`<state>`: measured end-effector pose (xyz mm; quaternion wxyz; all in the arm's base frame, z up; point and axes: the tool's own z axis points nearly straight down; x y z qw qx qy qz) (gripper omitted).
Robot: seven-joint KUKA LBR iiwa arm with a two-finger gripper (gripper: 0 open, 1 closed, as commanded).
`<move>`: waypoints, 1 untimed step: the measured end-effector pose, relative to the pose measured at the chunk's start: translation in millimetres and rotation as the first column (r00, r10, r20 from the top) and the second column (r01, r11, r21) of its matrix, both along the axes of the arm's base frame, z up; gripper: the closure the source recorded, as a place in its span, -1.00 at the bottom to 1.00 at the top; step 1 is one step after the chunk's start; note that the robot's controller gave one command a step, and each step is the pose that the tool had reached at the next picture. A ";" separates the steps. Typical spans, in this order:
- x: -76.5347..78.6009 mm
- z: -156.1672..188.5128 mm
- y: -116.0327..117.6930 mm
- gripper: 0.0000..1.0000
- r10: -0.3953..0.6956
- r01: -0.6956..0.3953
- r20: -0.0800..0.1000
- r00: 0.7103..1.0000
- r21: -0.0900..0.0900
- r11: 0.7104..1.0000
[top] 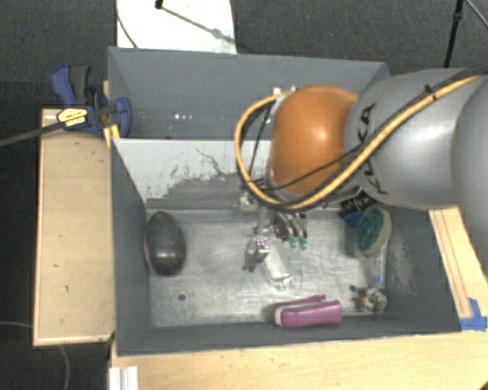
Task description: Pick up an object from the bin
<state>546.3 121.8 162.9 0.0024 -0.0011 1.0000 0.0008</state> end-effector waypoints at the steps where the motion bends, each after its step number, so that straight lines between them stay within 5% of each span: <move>1: 37.5 -20.2 65.1 -1.00 0.125 -0.125 0.000 0.992 0.001 0.992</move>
Offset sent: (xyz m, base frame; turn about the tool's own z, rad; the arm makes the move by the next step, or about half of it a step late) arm 0.0366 0.0620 -0.0202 -0.1242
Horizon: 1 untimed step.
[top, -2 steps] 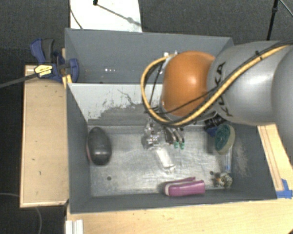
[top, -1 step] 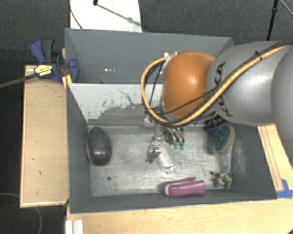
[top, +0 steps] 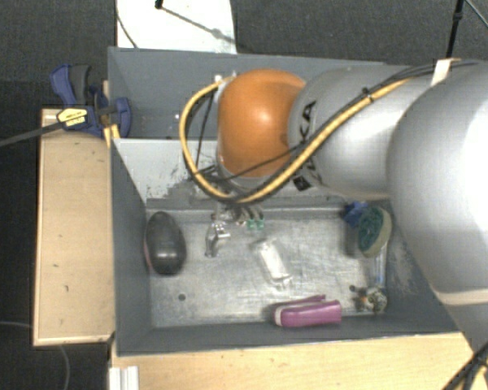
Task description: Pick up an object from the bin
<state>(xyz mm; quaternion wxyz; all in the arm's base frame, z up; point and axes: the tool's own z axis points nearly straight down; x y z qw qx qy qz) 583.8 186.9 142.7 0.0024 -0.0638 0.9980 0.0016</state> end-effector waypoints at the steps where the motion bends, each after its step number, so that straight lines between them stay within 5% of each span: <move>1: 0.6 -62.7 51.0 -1.00 0.149 -0.149 0.003 0.989 -0.020 0.989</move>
Offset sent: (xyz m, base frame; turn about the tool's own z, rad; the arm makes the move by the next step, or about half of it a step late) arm -0.0072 0.0602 -0.0703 -0.1565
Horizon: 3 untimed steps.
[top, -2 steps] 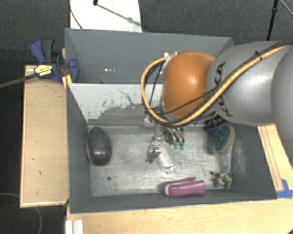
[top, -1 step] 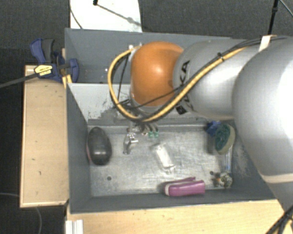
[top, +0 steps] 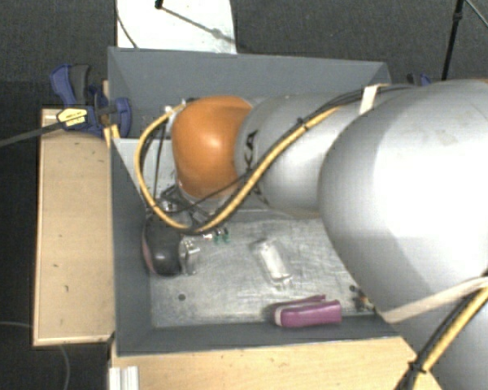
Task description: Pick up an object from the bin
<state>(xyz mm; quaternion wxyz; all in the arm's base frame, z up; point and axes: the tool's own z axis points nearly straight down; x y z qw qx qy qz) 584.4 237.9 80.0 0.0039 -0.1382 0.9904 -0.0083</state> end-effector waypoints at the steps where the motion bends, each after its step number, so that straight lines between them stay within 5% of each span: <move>1: -75.1 -8.0 11.7 -1.00 0.222 -0.222 -0.004 0.975 0.008 0.975; 2: -101.0 -6.7 10.9 -1.00 0.378 -0.378 0.007 0.926 0.013 0.926; 3: -48.1 44.9 -2.6 -1.00 0.292 -0.292 0.000 0.957 0.017 0.956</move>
Offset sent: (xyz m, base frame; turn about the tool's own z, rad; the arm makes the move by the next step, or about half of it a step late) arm -0.0792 0.0165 -0.0098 -0.2307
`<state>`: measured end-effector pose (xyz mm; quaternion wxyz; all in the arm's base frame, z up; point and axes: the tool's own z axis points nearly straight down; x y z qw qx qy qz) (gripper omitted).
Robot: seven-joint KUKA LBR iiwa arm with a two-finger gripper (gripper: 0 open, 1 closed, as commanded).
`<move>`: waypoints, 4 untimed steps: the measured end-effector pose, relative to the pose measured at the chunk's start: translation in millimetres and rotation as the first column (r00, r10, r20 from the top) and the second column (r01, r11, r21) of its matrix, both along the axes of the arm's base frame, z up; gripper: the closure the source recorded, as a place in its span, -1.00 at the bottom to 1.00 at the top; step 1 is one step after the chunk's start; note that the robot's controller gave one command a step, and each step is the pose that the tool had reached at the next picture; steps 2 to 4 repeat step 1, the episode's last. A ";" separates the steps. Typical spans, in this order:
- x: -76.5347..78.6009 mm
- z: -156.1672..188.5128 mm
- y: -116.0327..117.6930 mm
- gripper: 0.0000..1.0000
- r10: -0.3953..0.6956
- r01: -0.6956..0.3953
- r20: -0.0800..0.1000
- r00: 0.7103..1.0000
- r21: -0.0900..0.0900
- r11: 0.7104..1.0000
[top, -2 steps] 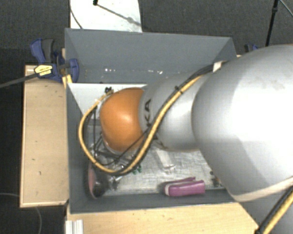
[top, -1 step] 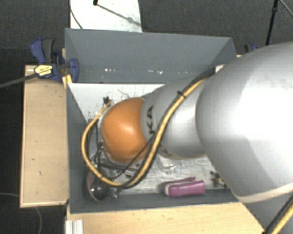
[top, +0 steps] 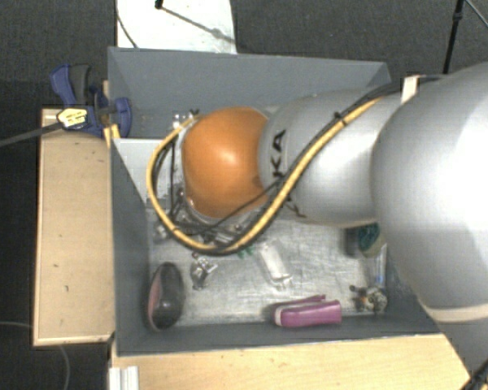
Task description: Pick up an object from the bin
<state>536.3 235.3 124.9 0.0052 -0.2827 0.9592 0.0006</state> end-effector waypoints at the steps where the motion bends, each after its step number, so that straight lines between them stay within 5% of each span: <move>1: -39.3 -54.1 16.3 -1.00 0.112 -0.112 -0.004 0.994 -0.006 0.994; 4: -39.3 -54.1 16.3 -1.00 0.112 -0.112 -0.004 0.994 -0.006 0.994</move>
Offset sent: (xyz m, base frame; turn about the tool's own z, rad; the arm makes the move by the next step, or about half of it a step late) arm -0.0414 0.0179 -0.0549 -0.1195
